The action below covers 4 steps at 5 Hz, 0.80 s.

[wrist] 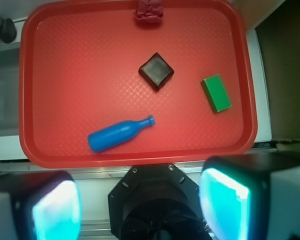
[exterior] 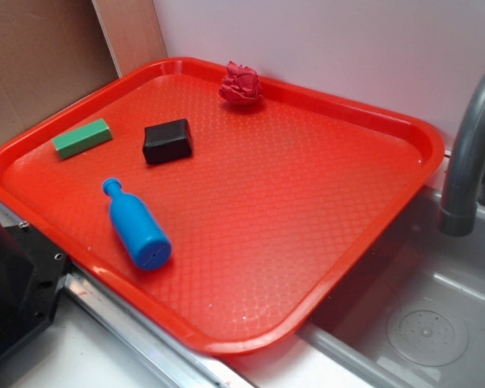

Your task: Grab the black box.

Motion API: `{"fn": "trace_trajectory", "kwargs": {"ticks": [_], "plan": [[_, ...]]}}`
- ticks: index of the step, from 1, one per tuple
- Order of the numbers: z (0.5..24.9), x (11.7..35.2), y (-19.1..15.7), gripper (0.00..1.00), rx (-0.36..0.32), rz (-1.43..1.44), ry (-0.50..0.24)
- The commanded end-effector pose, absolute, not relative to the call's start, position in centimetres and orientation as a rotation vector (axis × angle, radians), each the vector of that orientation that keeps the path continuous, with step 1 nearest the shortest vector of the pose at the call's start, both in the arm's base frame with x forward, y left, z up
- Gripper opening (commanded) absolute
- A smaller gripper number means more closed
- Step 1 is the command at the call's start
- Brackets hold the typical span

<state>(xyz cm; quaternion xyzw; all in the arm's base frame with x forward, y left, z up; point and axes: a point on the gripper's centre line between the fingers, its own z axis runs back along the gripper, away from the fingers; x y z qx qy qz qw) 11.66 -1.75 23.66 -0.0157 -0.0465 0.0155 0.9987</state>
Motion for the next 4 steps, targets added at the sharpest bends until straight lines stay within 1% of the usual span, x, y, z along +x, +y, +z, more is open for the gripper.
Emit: {"fn": "trace_trajectory", "kwargs": {"ticks": [1, 2, 3, 4], "plan": [[23.7, 11.7, -1.7, 1.0, -0.031, 0.031, -0.093], [18.7, 15.8, 0.8, 1.0, 0.079, -0.132, -0.136], [15.1, 18.4, 1.5, 1.0, 0.085, -0.262, -0.206], [11.6, 19.6, 1.3, 1.0, 0.101, -0.364, -0.212]]}}
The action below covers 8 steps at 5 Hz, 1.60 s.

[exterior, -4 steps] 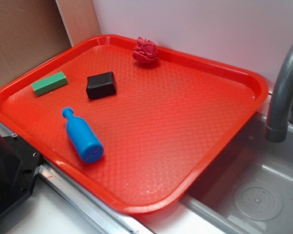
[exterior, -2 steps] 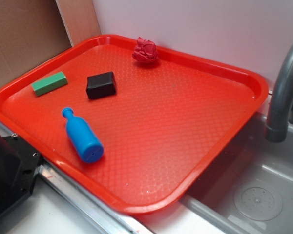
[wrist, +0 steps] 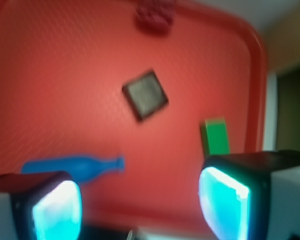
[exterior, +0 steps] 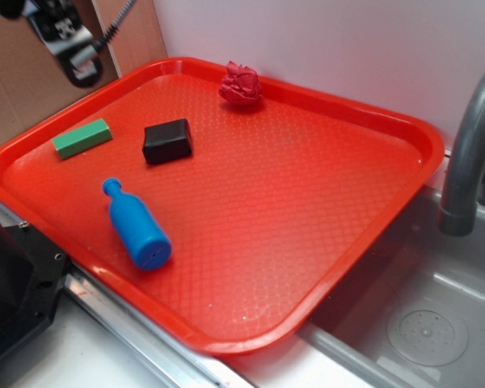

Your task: Grab the black box.

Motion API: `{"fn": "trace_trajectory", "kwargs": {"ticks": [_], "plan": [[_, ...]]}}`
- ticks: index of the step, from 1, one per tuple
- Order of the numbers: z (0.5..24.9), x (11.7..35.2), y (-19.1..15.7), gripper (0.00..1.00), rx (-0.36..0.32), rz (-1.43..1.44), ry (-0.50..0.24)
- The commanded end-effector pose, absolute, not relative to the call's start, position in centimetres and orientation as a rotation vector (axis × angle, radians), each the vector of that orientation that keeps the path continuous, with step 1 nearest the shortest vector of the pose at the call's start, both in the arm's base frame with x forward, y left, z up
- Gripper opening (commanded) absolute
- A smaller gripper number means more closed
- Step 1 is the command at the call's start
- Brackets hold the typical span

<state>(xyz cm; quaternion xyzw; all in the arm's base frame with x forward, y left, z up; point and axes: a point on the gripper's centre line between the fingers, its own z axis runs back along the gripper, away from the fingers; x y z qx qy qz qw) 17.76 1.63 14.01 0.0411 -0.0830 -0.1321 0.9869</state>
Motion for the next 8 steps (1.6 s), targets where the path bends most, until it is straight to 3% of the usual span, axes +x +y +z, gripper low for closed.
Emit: {"fn": "trace_trajectory", "kwargs": {"ticks": [1, 2, 4, 6, 7, 8], "plan": [[7.7, 21.1, 2.0, 1.0, 0.085, -0.378, -0.181], [6.6, 22.6, 1.4, 1.0, 0.081, -0.401, -0.209], [4.6, 23.8, 2.4, 1.0, 0.058, -0.43, -0.158], [4.1, 24.3, 3.7, 1.0, 0.039, -0.472, -0.134], [2.9, 24.2, 4.6, 1.0, 0.034, -0.437, -0.084], [3.4, 24.3, 4.7, 0.0, 0.035, -0.405, -0.108]]}}
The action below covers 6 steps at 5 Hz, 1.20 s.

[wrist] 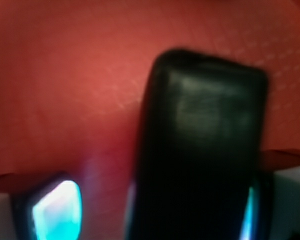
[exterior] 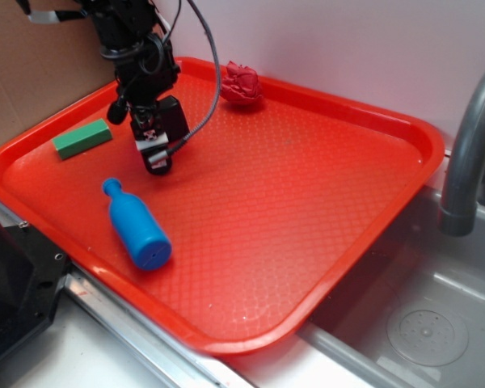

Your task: Grab the black box.

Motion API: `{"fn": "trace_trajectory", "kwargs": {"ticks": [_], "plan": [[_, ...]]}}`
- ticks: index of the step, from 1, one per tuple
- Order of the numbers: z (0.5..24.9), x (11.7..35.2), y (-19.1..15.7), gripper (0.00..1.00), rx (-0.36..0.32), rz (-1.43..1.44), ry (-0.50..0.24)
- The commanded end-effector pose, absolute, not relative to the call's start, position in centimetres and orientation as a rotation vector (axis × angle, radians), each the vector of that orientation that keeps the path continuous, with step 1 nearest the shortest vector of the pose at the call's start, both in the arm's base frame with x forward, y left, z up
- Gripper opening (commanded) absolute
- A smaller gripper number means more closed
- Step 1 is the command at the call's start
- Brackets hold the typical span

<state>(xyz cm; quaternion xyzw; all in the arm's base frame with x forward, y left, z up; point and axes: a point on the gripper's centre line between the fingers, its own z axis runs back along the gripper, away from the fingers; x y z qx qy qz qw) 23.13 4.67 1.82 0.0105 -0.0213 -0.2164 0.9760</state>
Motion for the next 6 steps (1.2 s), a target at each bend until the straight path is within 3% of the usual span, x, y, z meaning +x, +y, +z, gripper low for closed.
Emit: {"fn": "trace_trajectory", "kwargs": {"ticks": [1, 2, 4, 5, 6], "plan": [[4.1, 24.4, 4.5, 0.0, 0.026, -0.403, -0.143], [6.8, 24.1, 4.4, 0.0, 0.009, -0.355, -0.223], [16.8, 20.3, 2.3, 0.0, -0.121, -0.115, -0.379], [21.5, 20.1, -0.2, 0.0, -0.073, -0.073, -0.341], [21.5, 20.5, -1.9, 0.0, -0.009, -0.001, -0.299]]}}
